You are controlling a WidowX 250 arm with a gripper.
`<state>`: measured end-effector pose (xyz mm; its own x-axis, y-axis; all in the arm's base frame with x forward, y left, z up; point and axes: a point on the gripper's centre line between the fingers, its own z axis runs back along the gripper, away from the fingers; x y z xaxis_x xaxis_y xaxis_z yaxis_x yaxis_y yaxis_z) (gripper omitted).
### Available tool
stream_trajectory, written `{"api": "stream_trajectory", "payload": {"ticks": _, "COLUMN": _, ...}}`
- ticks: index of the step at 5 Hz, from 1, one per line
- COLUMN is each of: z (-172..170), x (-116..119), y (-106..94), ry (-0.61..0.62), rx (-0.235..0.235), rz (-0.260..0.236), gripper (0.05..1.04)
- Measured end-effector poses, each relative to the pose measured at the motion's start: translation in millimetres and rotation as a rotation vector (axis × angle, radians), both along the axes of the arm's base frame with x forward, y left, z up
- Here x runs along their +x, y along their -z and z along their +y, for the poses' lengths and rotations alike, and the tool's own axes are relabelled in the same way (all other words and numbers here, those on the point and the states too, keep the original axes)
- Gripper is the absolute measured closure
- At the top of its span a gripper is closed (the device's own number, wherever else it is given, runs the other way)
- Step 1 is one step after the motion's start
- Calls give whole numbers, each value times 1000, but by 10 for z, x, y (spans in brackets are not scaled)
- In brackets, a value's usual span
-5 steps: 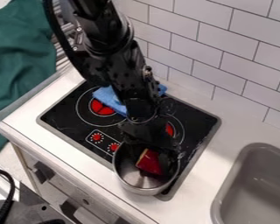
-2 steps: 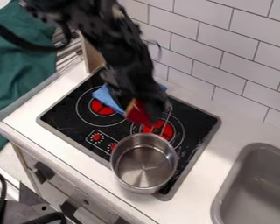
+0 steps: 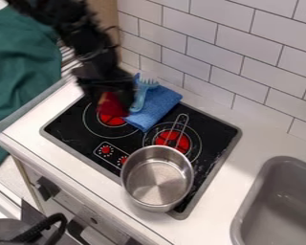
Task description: Moved the red object from the pot to the bottom of the left burner
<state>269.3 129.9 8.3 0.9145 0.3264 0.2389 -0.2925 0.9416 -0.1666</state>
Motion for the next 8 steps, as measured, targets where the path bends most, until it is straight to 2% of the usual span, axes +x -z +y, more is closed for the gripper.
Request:
{"api": "stream_trajectory", "payload": {"ticks": 1, "z": 314, "x": -105, "y": 269, "ry": -50, "rx": -43, "rz": 61, "gripper": 227}}
{"api": "stream_trajectory", "payload": {"ticks": 2, "z": 345, "x": -185, "y": 431, "ry": -61, "rx": -67, "rz": 126, "gripper": 227}}
{"api": "stream_trajectory", "payload": {"ticks": 4, "z": 368, "x": -155, "y": 469, "ry": -45, "rx": -69, "rz": 148, "gripper": 72}}
{"api": "stream_trajectory", "payload": {"ticks": 5, "z": 286, "x": -179, "y": 431, "ry": -34, "rx": -59, "rz": 153, "gripper": 76}}
{"api": "stream_trajectory", "payload": {"ticks": 6, "z": 269, "x": -151, "y": 95, "ry": -40, "rx": 10, "rz": 78, "gripper": 77}}
{"api": "stream_trajectory", "payload": {"ticks": 7, "z": 156, "x": -116, "y": -153, "ry": -15, "rx": 64, "rz": 23, "gripper": 78}}
{"api": "stream_trajectory", "payload": {"ticks": 8, "z": 9, "x": -37, "y": -318, "ry": 25, "rx": 103, "rz": -12, "gripper": 78}}
